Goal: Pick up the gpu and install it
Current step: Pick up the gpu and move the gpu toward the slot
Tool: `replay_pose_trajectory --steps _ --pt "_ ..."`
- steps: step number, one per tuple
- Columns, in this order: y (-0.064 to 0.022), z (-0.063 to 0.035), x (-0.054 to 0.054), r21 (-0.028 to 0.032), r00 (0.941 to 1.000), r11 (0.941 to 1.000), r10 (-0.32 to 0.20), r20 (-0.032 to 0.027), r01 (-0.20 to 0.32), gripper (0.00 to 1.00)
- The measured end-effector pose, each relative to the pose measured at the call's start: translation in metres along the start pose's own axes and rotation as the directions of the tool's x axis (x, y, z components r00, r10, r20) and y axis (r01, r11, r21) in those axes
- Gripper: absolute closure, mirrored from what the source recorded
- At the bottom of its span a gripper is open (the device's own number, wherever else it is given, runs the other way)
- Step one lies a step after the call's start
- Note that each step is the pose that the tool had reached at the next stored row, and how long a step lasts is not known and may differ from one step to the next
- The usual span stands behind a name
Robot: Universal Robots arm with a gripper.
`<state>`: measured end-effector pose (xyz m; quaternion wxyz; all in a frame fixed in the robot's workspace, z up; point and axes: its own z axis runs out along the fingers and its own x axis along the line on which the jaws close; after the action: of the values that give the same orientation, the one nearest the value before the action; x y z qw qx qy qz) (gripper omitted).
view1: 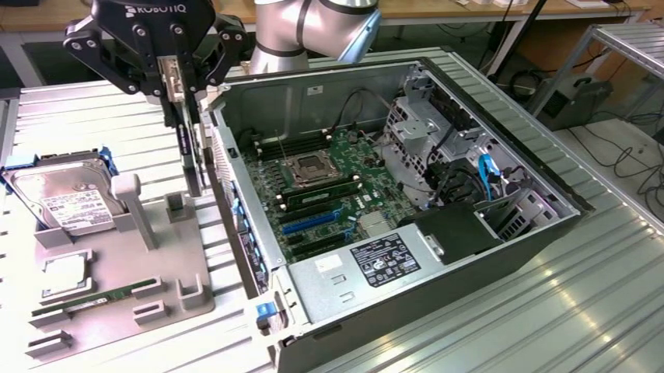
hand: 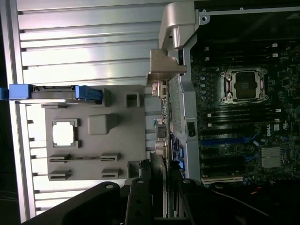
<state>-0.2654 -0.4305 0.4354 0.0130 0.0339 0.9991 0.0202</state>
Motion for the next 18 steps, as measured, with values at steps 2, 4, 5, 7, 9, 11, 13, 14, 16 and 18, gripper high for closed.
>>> replay_pose_trajectory --steps 2,4,5,7,9,11,13,14,16,18 --pt "0.0 0.0 -0.0005 0.0 1.0 1.0 0.0 0.0 0.0 0.74" --pt "0.0001 0.0 -0.0009 0.0 1.0 1.0 0.0 0.0 0.0 0.74" --pt "0.0001 0.0 -0.0011 0.0 1.0 1.0 0.0 0.0 0.0 0.74" --pt "0.0001 0.0 -0.0015 0.0 1.0 1.0 0.0 0.0 0.0 0.74" --pt "0.0001 0.0 -0.0019 0.0 1.0 1.0 0.0 0.0 0.0 0.74" --pt "0.0001 0.0001 -0.0022 0.0 1.0 1.0 0.0 0.0 0.0 0.74" --pt "0.0002 0.0001 -0.0027 0.0 1.0 1.0 0.0 0.0 0.0 0.74" --pt "0.0002 0.0001 -0.003 0.0 1.0 1.0 0.0 0.0 0.0 0.74" --pt "0.0002 0.0001 -0.0035 0.0 1.0 1.0 0.0 0.0 0.0 0.74" --pt "0.0003 0.0001 -0.0039 0.0 1.0 1.0 0.0 0.0 0.0 0.74"
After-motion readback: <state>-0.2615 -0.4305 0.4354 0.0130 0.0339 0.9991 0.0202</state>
